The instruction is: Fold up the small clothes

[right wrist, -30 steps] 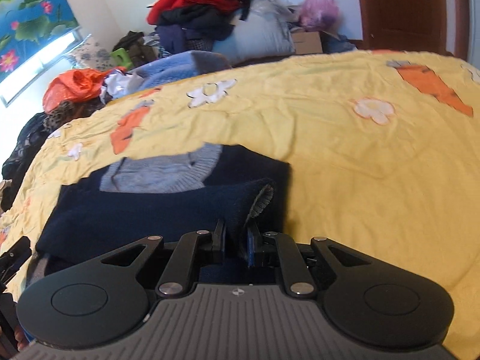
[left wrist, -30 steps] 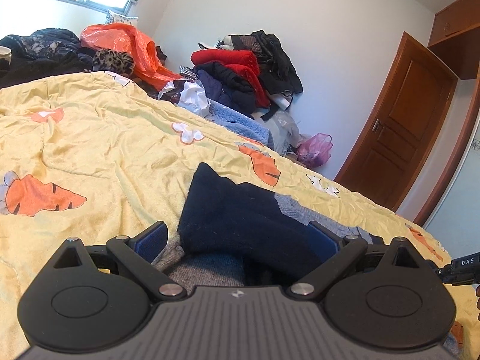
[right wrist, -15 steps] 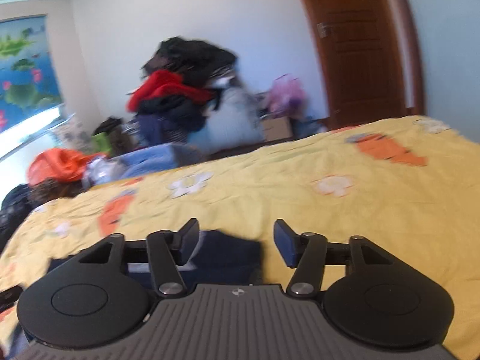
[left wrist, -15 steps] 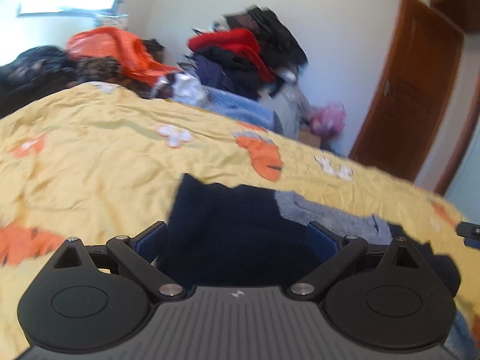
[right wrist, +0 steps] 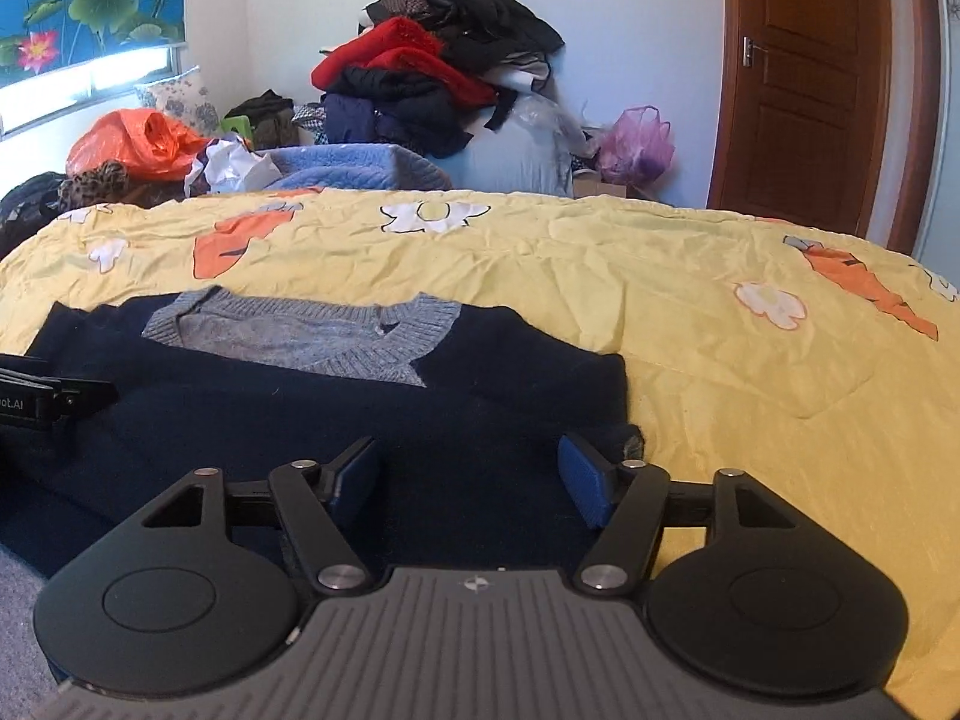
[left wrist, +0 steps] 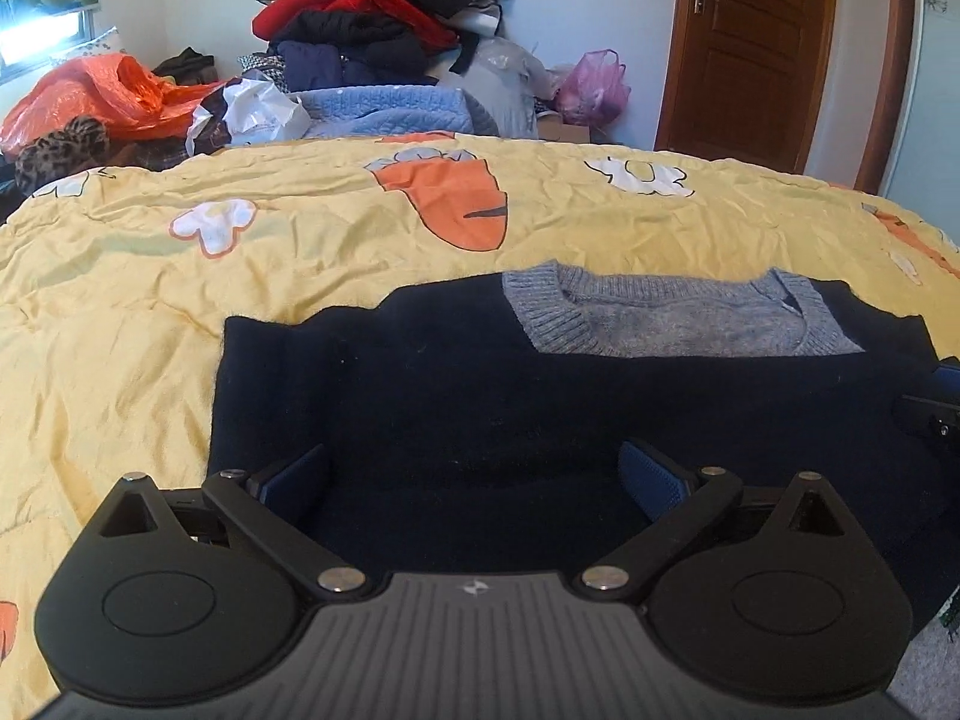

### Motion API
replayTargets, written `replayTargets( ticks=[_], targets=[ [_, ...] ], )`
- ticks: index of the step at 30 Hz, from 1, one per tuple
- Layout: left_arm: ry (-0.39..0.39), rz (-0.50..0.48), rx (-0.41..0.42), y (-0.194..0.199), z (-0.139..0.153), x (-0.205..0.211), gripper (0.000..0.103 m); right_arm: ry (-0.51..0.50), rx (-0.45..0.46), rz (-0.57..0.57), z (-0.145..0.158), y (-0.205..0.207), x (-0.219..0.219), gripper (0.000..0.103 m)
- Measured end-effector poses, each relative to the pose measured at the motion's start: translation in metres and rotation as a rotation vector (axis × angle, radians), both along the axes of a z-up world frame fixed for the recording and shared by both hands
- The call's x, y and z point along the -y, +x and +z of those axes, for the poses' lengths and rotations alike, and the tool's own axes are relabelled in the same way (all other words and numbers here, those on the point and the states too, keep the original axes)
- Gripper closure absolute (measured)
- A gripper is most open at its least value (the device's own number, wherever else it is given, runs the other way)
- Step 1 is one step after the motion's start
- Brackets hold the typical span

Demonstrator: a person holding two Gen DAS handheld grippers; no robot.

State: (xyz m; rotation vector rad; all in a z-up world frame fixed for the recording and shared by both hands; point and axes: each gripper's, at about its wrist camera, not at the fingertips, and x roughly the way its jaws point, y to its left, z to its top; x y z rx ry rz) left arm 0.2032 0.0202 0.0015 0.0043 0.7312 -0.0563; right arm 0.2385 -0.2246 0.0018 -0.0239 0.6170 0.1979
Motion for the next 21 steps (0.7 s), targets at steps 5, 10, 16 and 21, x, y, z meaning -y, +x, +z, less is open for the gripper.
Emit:
replayTargets(
  ticks=[5, 10, 16, 21],
  targets=[
    [0.032, 0.03, 0.01, -0.005, 0.006, 0.003, 0.0, -0.095, 0.009, 0.017, 0.0, -0.001, -0.015, 0.019],
    [-0.05, 0.01, 0.038, -0.082, 0.025, 0.002, 0.0, -0.058, 0.059, 0.028, 0.023, -0.061, -0.02, 0.018],
    [0.042, -0.078, -0.006, -0.135, 0.005, 0.026, 0.0, -0.099, -0.048, 0.073, 0.009, -0.097, -0.036, 0.015],
    [0.017, -0.057, -0.006, -0.129, 0.004, 0.021, 0.0, -0.022, -0.077, -0.002, 0.001, -0.099, -0.028, 0.008]
  ],
)
